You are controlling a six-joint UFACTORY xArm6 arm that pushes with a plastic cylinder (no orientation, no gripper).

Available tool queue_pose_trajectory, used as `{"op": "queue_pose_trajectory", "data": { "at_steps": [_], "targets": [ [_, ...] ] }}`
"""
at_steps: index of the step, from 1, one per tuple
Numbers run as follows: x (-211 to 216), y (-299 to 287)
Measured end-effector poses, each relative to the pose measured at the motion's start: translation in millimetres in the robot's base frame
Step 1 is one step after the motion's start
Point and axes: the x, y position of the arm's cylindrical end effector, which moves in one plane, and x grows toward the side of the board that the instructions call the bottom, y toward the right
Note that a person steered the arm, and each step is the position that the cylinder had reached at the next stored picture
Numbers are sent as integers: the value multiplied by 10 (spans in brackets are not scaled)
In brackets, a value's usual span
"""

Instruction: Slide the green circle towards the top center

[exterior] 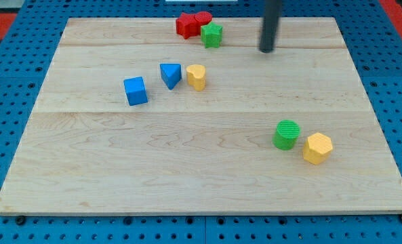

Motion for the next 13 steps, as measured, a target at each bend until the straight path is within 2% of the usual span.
{"op": "queue_pose_trajectory", "data": {
  "at_steps": [1,2,3,5,7,8,11,12,13],
  "targets": [
    [605,400],
    [1355,383],
    [1786,185],
    [1968,-538],
    [2490,-789],
    [2237,-1059],
    [764,-1059],
    [672,-1039],
    [1038,-907]
  ]
}}
